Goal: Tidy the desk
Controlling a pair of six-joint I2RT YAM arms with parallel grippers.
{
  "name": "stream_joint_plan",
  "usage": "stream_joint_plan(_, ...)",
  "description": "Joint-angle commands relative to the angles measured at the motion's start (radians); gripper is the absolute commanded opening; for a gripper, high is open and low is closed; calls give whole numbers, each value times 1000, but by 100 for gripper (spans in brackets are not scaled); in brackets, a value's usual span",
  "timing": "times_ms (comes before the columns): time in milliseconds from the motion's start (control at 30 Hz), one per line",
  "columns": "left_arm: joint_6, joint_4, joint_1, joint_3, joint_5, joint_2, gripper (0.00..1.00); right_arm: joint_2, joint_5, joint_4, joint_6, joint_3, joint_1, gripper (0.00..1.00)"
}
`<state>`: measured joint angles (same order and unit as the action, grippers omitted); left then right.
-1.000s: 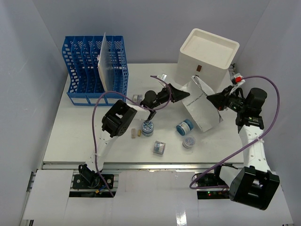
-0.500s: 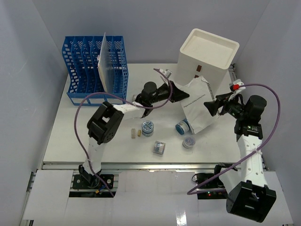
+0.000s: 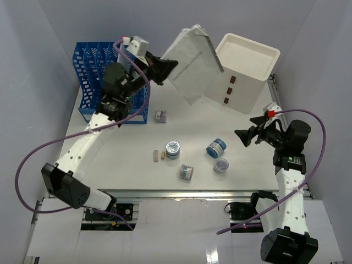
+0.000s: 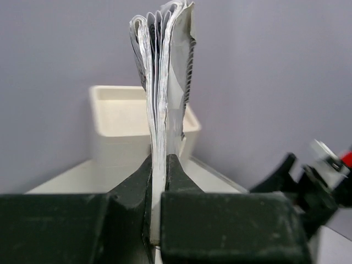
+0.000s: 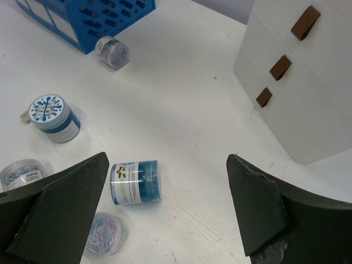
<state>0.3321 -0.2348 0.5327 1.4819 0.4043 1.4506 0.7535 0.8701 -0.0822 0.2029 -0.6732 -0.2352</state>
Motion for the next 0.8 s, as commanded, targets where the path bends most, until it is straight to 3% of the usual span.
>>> stream_joint_plan(0,-64,166,-202,70,-147,-122,0,-4,85,-12,66,43,-2,94)
stream_joint_plan(167,-105,225,-377,167,-245,-142,0,12,113,-2,80,64,-2,94)
stream_joint_plan(233,-100,279,-439,209,-206,-98,0,11,121,-1,82,73,-1,94)
stream_joint_plan(333,-93,310,-475,259,-171,-44,0,3,123,2,81,79,-1,94)
stream_joint_plan(567,-64,253,-542,199,-120,18,0,-6,119,6,81,90,-1,94)
stream_joint_plan(767,-108,253,-571,178,-152,24,0,-8,118,5,82,90,-1,94)
